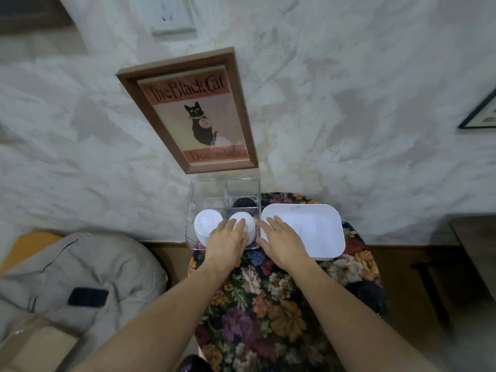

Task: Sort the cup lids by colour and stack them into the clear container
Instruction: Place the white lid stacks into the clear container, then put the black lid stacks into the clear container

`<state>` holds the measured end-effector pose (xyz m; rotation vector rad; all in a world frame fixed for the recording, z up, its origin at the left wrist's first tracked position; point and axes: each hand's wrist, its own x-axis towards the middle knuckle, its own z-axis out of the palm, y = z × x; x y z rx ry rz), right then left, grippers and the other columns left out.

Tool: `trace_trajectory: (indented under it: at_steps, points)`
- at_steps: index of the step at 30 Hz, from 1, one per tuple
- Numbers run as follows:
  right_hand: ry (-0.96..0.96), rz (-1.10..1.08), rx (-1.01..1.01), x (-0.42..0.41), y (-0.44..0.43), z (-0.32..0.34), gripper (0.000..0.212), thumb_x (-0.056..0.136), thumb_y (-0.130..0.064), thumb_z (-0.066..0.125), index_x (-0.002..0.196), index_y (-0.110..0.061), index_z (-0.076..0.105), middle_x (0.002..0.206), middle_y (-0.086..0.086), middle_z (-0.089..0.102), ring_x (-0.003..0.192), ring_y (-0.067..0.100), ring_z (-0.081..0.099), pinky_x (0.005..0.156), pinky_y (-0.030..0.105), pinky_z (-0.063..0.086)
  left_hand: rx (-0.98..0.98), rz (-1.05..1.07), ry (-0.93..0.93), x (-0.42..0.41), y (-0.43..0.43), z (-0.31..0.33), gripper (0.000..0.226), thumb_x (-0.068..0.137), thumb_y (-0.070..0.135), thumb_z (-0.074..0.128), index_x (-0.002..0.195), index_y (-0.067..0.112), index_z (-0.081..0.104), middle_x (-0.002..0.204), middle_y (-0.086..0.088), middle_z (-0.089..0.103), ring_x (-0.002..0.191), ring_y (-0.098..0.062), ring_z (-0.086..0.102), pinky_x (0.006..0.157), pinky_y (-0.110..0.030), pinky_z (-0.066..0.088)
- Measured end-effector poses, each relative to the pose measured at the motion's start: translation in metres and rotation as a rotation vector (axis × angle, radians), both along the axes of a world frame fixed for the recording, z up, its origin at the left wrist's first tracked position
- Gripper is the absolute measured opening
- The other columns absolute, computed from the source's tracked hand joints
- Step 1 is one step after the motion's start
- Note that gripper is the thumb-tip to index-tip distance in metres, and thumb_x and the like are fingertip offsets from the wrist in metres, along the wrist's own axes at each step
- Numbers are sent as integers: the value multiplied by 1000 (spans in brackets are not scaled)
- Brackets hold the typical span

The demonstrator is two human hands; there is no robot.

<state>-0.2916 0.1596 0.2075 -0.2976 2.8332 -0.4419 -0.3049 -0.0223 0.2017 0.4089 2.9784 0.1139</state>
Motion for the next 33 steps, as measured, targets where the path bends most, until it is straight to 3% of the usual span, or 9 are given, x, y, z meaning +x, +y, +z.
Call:
trace_trajectory:
  at_steps: [2,5,8,17,22,28,33]
  points:
    - [-7,-10,30,12,17,5,61,110,-46,35,162,-15,26,169,7,25,158,27,14,126,37,15,-18,-46,17,7,10,1,54,100,37,60,147,13,51,144,-15,58,135,-42,51,103,-51,52]
    - [-28,-35,55,33,49,10,62,110,-47,34,163,-16,23,170,7,20,158,27,11,127,38,12,-83,-67,-42,24,40,11,66,105,50,46,161,20,28,164,-11,35,154,-37,25,122,-50,30]
    - [-22,-43,80,54,87,13,62,110,-48,32,163,-16,22,171,8,19,159,27,10,128,40,12,-94,-68,-55,43,78,19,71,106,60,33,164,25,13,171,-7,19,158,-32,12,125,-45,22]
    - [50,-74,144,112,201,5,59,109,-47,34,160,-18,26,166,6,28,155,28,17,125,44,21,-112,-148,-64,99,189,9,76,104,65,22,165,24,4,172,-10,10,159,-33,2,128,-46,13]
    - [-25,-138,127,140,240,-13,64,108,-50,33,162,-18,23,169,7,23,157,28,14,127,42,16,-113,-181,-120,120,234,-1,75,104,66,21,165,25,4,172,-10,10,159,-31,2,128,-44,10]
    - [-132,-170,40,163,258,-40,68,105,-53,42,163,-25,18,169,1,20,156,24,18,121,44,32,-83,-232,-216,130,253,-27,76,104,67,24,165,25,6,171,-7,15,159,-25,8,128,-38,8]
    - [-291,-242,-84,177,260,-63,69,105,-51,46,163,-28,17,166,-1,30,146,27,38,111,44,43,93,-182,-436,135,255,-55,71,104,59,41,164,29,18,167,-4,30,151,-26,32,119,-39,33]
